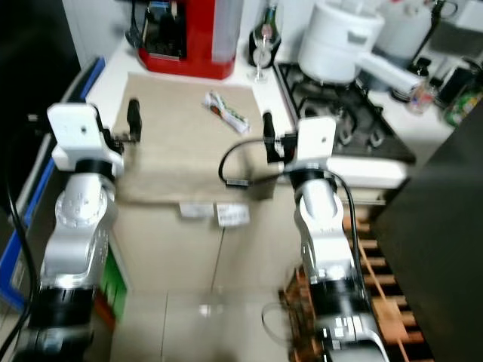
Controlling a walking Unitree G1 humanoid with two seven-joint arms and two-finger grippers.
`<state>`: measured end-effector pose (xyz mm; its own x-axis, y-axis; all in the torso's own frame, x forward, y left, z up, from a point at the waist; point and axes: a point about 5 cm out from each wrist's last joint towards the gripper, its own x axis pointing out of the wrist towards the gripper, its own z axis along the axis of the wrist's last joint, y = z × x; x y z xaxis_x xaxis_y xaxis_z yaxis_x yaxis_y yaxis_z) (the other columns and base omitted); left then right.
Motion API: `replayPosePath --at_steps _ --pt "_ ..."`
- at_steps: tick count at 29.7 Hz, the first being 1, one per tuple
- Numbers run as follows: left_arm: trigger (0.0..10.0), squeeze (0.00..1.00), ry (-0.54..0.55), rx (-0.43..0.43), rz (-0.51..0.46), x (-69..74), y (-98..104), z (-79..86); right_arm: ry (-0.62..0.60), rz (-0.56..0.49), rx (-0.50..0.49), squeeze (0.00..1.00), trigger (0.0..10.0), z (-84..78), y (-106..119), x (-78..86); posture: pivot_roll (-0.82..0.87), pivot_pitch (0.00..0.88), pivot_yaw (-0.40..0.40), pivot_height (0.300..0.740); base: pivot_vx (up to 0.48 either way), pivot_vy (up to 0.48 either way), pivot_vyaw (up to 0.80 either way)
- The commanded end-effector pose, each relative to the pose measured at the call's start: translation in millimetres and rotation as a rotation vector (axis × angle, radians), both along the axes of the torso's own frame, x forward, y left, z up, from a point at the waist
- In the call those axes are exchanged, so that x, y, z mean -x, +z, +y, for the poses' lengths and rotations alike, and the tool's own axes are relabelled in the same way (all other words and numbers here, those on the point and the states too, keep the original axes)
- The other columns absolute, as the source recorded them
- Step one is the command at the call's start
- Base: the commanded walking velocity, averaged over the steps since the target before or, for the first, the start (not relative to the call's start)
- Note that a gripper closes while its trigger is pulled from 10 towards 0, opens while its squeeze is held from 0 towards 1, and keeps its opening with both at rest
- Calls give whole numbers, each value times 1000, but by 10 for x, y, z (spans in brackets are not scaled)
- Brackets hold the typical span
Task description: Restocking fridge
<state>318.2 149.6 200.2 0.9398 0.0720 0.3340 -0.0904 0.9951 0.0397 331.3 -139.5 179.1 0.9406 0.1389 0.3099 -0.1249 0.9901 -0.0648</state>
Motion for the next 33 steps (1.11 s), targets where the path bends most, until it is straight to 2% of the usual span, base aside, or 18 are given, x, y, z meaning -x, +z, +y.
replayPosePath --at_steps 1,8,10,16,18,20,21,23,27,33 --pt "10000 0 -53 -3 3 -15 27 -133 -43 -19 6 0 10000 -153 95 -44 3 0 -94 740 480 0 0" --pt "10000 0 -62 -8 7 -25 32 -160 -33 -18 19 0 10000 -193 250 -153 10 0 -102 740 480 0 0" --pt "10000 0 -60 -3 12 -36 33 -165 -28 8 25 0 10000 -244 381 -266 9 0 -102 740 411 0 0" --pt "10000 0 -41 8 10 -44 44 -129 29 91 38 0 10000 -284 576 -443 8 0 -104 740 0 0 0" --pt "10000 0 -32 10 9 -42 50 -115 88 181 66 0 10000 -285 613 -520 8 0 -110 740 0 0 0" --pt "10000 0 -26 13 14 -36 46 -111 151 315 143 0 10000 -320 586 -584 9 0 -116 740 0 0 0" --pt "10000 0 -26 13 14 -36 46 -111 151 315 143 0 10000 -320 586 -584 9 0 -116 740 0 0 0" --pt "10000 0 -19 16 11 -25 50 -99 154 387 158 0 10000 -431 575 -623 9 0 -125 740 0 0 0" --pt "10000 0 -9 20 13 -20 46 -77 193 439 156 0 10000 -491 602 -635 6 0 -131 740 0 0 0" --pt "10000 0 -6 29 23 15 15 -90 304 498 141 0 10000 -462 598 -592 1 0 -134 740 0 0 0"
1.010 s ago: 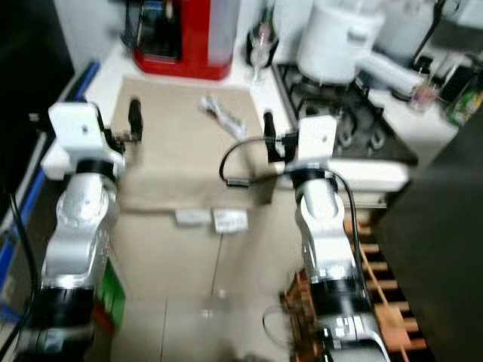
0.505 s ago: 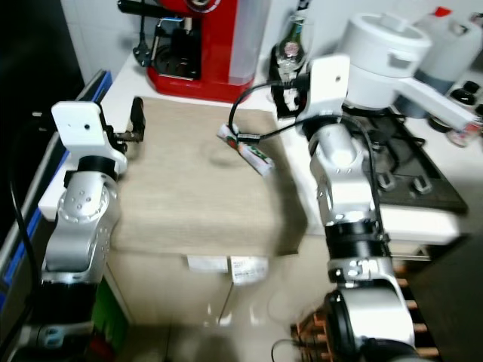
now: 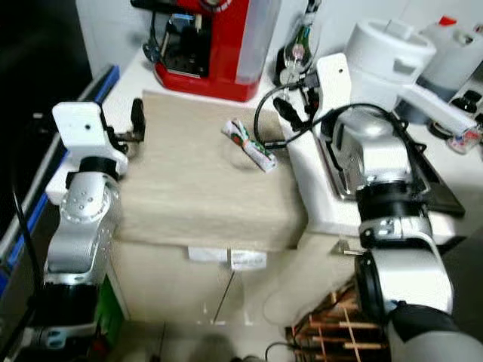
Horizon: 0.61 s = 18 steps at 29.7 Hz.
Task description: Restocking fridge
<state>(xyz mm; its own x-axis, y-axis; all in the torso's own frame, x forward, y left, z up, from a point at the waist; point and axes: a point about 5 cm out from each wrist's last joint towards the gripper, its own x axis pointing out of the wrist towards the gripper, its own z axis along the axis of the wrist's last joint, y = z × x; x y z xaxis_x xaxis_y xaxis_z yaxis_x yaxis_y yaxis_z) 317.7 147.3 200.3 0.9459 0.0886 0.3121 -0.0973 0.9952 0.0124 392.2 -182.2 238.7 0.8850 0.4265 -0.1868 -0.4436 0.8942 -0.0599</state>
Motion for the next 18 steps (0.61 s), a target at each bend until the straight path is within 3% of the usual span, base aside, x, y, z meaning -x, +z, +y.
replayPosePath --at_steps 1,10,14,18 --pt "10000 0 -26 5 15 31 -13 -91 41 45 3 0 10000 -3 -46 47 0 0 -137 740 0 0 0" --pt "10000 0 -114 -10 85 191 -180 -247 113 150 15 0 10000 39 -200 74 -2 0 -139 740 0 0 0" --pt "10000 0 -124 -14 88 201 -182 -268 113 158 16 0 10000 47 -208 50 1 0 -138 740 0 0 0" --pt "10000 0 -121 -23 80 196 -145 -255 137 157 2 0 10000 163 -169 0 22 0 -154 740 0 0 0"
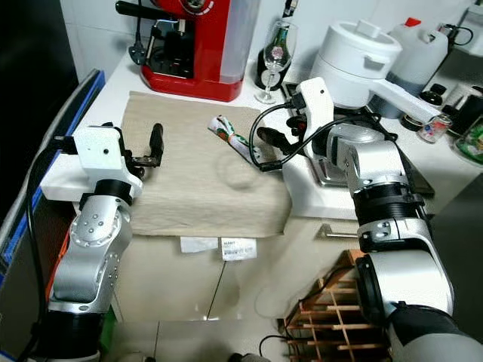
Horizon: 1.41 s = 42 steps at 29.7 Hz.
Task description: Restocking fridge
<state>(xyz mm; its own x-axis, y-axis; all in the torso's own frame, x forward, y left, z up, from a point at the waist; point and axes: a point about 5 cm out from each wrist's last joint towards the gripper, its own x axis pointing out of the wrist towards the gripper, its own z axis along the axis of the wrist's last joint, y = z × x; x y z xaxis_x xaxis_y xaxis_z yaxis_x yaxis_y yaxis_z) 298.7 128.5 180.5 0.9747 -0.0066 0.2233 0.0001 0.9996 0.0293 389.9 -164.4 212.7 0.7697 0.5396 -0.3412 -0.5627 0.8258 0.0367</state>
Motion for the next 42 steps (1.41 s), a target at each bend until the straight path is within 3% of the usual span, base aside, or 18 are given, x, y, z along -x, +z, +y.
replayPosePath --at_steps 1,10,16,23,27,28,29,34,42 --pt "10000 0 -19 -9 -15 12 57 -56 5 -29 0 0 10000 1 86 -30 29 0 -159 740 0 0 0" --pt "10000 0 -14 -13 7 179 1 -5 24 -4 -7 0 10000 157 -38 -81 88 0 -182 740 0 0 0" --pt "10000 0 -32 -77 24 432 -25 33 47 -13 32 0 10000 306 -163 -100 140 73 -184 740 0 0 0" --pt "10000 0 -17 -99 52 596 -11 115 2 -72 124 0 10000 303 -233 -131 150 141 -167 740 0 0 0" --pt "10000 0 -18 -102 59 629 -7 115 -7 -75 125 0 10000 298 -247 -135 146 155 -164 740 0 0 0" --pt "10000 0 -20 -102 66 644 -5 113 -20 -69 110 0 8510 298 -255 -138 137 164 -162 740 0 0 0" --pt "10000 0 -22 -102 70 650 -4 112 -29 -64 99 0 0 299 -260 -141 137 164 -162 740 0 0 0" --pt "10000 0 -37 -94 94 634 -30 88 -7 -7 41 0 0 407 -385 -99 107 178 -162 740 0 0 0" --pt "10000 0 -59 -83 100 573 -38 23 6 0 6 0 0 458 -408 -83 73 145 -153 740 0 0 0"
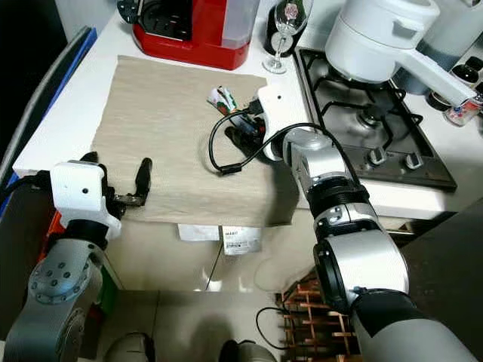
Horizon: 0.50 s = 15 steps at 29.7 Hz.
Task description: Restocking fridge
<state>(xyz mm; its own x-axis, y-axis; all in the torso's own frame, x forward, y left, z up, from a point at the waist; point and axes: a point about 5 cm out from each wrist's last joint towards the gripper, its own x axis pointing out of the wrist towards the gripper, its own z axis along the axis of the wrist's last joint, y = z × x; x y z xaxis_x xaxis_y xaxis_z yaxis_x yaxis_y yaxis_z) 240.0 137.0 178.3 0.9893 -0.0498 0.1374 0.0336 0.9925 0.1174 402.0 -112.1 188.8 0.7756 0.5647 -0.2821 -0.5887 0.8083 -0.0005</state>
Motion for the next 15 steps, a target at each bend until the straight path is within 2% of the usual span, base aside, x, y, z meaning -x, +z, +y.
replayPosePath --at_steps 1,6,11,15 --pt "10000 0 -34 7 15 -32 -13 -64 -27 68 0 0 0 -59 -158 36 72 134 -149 740 0 0 0" --pt "10000 0 -41 2 6 -117 -4 -68 -33 56 -31 0 0 -28 -141 36 67 103 -134 740 0 0 0" --pt "10000 0 -60 -4 -13 -282 24 -87 -73 24 -41 0 0 -41 -129 15 47 47 -110 740 0 0 0" --pt "10000 0 -85 -11 -41 -391 66 -126 -143 -59 -81 0 0 -123 35 -43 33 5 -94 740 0 0 0"
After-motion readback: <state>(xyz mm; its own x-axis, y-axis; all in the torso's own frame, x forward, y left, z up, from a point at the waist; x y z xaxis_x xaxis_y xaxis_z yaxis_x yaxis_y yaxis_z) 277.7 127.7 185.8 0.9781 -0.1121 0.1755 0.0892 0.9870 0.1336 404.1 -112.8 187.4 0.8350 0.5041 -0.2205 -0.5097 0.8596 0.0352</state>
